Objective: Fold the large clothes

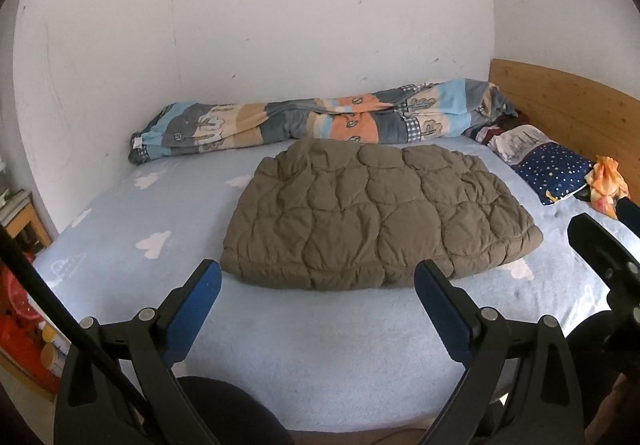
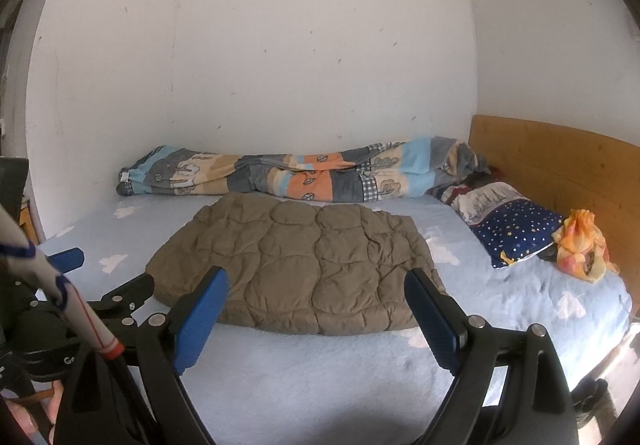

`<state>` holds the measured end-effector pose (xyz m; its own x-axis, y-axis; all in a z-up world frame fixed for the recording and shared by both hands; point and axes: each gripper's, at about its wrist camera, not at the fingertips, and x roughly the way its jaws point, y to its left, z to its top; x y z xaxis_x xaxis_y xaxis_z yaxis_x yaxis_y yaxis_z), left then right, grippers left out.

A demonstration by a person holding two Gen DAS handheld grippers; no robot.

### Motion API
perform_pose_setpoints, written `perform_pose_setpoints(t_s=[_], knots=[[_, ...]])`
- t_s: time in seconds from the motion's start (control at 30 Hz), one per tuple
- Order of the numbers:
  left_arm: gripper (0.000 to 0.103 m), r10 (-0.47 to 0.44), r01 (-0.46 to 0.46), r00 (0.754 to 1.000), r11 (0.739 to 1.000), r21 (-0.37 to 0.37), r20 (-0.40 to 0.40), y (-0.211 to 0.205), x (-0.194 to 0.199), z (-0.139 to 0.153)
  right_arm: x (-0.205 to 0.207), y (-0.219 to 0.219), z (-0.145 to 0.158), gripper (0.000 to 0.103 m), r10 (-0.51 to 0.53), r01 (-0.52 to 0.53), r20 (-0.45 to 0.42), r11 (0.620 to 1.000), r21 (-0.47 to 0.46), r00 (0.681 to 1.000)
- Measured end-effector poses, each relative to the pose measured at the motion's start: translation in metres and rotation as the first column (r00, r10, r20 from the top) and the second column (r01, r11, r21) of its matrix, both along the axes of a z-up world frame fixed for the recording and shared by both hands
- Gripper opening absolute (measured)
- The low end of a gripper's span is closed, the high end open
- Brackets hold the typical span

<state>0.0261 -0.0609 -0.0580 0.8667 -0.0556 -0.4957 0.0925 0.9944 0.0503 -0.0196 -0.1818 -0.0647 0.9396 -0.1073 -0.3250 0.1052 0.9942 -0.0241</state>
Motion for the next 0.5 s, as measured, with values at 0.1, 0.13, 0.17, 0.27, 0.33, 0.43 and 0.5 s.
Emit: perform_pose_setpoints(t_s=[0.1, 0.13, 0.17, 0.27, 0.33, 0.43, 0.5], knots=[[0.097, 0.003, -0.003, 1.0, 1.0, -0.003, -0.009, 0.002, 0.002, -0.002, 0.0, 0.001, 0.0, 0.093, 0.0, 0.0, -0.003, 1.0, 0.002, 1.0], [0.097, 0.006, -0.006, 1.0, 1.0, 0.001, -0.014, 0.001, 0.002, -0.003, 0.001, 0.001, -0.001, 0.093, 0.0, 0.0, -0.007, 1.0, 0.002, 1.0], [0.097, 0.01, -0.01, 1.0, 1.0, 0.008, -0.02, 0.0, 0.003, -0.004, 0.002, 0.001, -0.001, 0.093, -0.001, 0.001, -0.011, 1.0, 0.003, 1.0], [0.097, 0.007, -0.006, 0.999, 1.0, 0.017, -0.042, -0.002, 0.009, -0.009, 0.005, 0.0, -0.004, 0.093, -0.003, 0.003, -0.025, 1.0, 0.006, 1.0], [0.097, -0.003, 0.004, 0.998, 1.0, 0.014, -0.065, -0.002, 0.012, -0.012, 0.007, -0.002, -0.006, 0.093, -0.009, 0.009, -0.035, 1.0, 0.011, 0.999], [0.097, -0.013, 0.013, 0.998, 1.0, 0.01, -0.069, -0.002, 0.014, -0.014, 0.011, -0.005, -0.009, 0.093, -0.02, 0.022, -0.053, 1.0, 0.02, 0.998], [0.097, -0.021, 0.021, 0.998, 1.0, 0.008, -0.06, -0.002, 0.013, -0.014, 0.014, -0.007, -0.011, 0.093, -0.026, 0.027, -0.06, 0.999, 0.028, 0.998]])
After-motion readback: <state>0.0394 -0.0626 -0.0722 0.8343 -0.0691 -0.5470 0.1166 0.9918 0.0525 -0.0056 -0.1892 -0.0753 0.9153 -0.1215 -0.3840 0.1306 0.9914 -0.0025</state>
